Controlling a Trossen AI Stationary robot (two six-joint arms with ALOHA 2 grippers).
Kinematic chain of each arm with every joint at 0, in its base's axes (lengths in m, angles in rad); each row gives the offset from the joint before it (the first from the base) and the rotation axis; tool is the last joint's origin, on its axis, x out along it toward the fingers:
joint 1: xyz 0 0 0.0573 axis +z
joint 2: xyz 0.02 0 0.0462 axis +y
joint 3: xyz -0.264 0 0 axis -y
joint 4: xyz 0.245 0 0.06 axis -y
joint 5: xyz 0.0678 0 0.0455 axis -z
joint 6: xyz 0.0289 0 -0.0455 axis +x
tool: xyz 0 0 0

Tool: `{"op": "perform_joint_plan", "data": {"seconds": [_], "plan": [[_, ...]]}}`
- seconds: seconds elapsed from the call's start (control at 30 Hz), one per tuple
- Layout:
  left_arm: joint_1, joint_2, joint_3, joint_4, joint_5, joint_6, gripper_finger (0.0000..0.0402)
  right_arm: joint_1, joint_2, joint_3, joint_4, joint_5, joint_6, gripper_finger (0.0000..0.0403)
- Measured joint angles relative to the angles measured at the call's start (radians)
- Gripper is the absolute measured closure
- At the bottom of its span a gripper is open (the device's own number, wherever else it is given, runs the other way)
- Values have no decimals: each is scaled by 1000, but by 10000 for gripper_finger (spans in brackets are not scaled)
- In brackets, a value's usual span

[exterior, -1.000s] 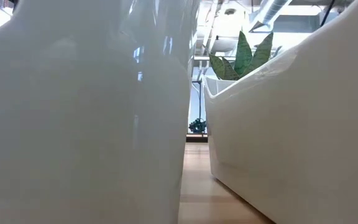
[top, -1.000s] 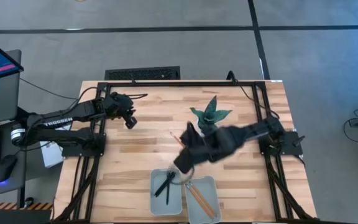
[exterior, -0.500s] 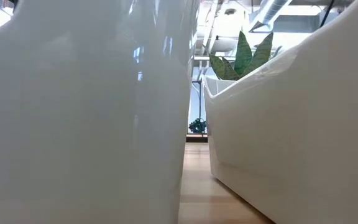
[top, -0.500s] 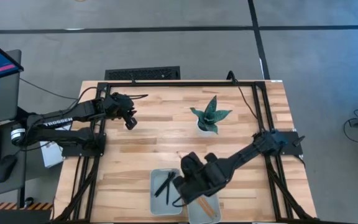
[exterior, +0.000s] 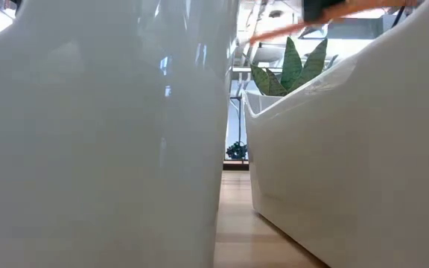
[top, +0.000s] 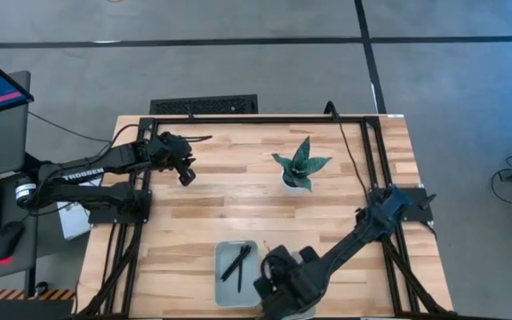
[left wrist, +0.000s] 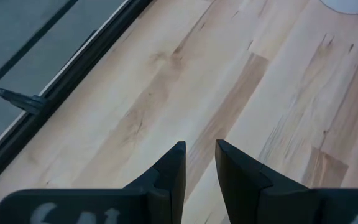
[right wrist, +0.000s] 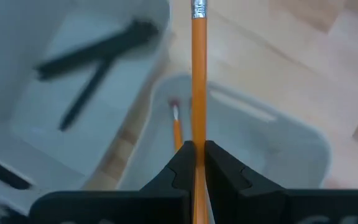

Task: Sort pens & pencils
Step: Put the pencil into the right gray bin

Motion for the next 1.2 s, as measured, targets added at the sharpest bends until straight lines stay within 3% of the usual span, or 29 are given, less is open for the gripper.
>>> {"op": "perform_joint_plan", "data": {"seconds": [0.4, 0.83, 1.2], "plan": [[0, 0, 0, -4, 1, 8, 323, 64, 47, -1, -29, -28, 67, 355], [0, 0, 0, -3, 1, -1, 323, 64, 48, 0, -34, -45, -119, 355], [0, 0, 0, -3, 1, -6, 323, 65, 46, -40, 30, -91, -124, 355]]}}
